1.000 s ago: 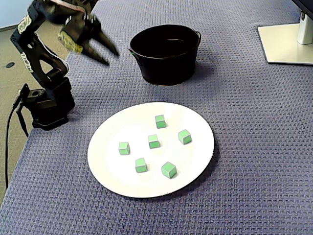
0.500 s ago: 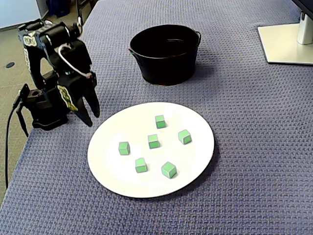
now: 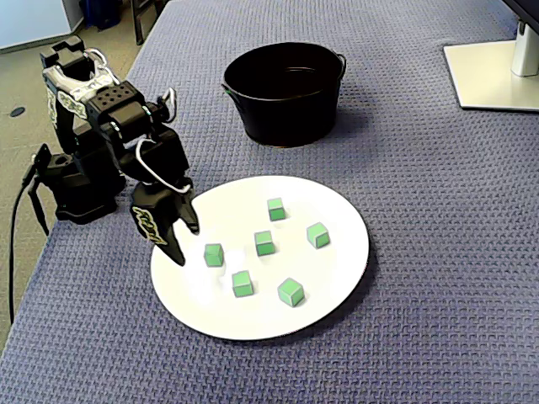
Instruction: Pick up the items on the white plate and put them in the black container.
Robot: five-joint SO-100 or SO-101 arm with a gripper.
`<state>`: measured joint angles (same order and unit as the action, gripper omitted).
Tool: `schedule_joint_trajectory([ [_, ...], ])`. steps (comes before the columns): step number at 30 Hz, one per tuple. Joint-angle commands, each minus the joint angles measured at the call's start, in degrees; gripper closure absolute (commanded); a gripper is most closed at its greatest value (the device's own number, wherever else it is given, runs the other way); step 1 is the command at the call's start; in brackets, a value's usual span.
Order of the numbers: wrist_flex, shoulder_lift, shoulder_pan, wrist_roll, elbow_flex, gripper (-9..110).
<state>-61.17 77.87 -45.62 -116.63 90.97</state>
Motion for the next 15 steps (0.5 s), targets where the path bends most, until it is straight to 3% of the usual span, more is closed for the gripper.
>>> schedule_joint_trajectory([
  [1, 3.6, -0.35, 1.14, 1.41, 0.62, 70],
  [6, 8.35, -1.76, 2.46, 3.6, 3.16, 60],
  [15, 18.19, -2.37, 4.39, 6.94, 10.37, 54],
])
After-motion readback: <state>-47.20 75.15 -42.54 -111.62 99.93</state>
